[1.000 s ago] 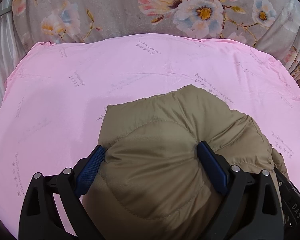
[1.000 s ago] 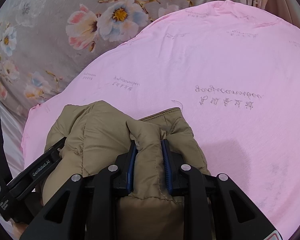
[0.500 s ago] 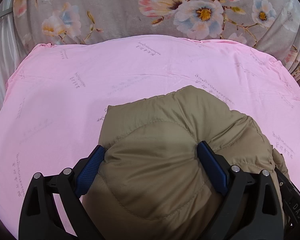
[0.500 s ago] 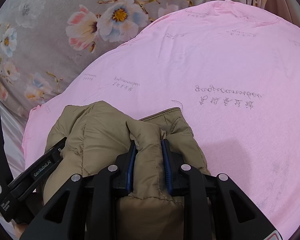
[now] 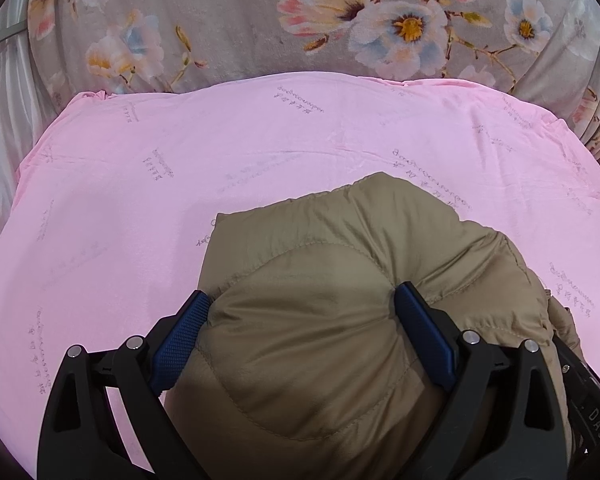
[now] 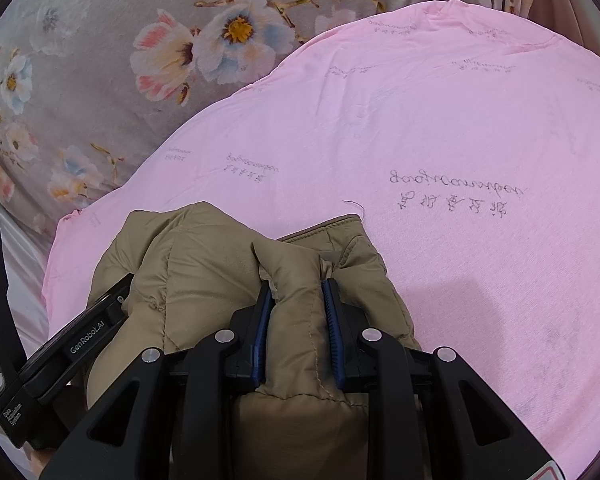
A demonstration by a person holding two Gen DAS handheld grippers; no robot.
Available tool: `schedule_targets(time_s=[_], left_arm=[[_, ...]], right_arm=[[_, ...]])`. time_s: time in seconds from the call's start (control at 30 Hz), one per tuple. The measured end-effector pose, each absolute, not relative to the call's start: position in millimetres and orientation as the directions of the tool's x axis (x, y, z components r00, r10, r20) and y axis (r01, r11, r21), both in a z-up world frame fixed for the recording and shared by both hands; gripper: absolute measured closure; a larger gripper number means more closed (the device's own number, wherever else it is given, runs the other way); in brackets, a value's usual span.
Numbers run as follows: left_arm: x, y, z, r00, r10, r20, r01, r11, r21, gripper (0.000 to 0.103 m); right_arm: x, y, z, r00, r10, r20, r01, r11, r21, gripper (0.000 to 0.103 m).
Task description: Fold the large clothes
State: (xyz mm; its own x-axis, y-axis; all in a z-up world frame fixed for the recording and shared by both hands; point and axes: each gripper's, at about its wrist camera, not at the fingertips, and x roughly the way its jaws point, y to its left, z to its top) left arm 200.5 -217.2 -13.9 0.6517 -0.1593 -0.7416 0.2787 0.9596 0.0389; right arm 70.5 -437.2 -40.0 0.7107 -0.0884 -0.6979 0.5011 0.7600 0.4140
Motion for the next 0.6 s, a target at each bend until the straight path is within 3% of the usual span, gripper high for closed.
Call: schedule_targets(time_s=[0.23, 0.4, 0.6], left_arm=[[198.5, -212.1, -8.0, 0.626, -0.169, -0.761, 0.291, 0.956, 0.027, 0.011], [168.0, -185.5, 20.8, 0.592, -0.191, -0.783, 0.329, 0.944, 0.019, 0.011], [131.9, -156.0, 35.5, 0.488, -0.283, -0.825, 0.409, 0.910, -0.070, 0.012]], right_arm=[[61.0, -436.6, -30.9, 0.704, -0.074, -0.706, 0.496, 0.763, 0.415, 0.078], [3.1, -450.3, -9.3, 0.725, -0.010, -0.688, 0.464, 0.746, 0.478, 0.054], [-36.7, -449.6, -20.1, 0.651, 0.170, -0.740, 0.393, 0.758, 0.521, 0.049]])
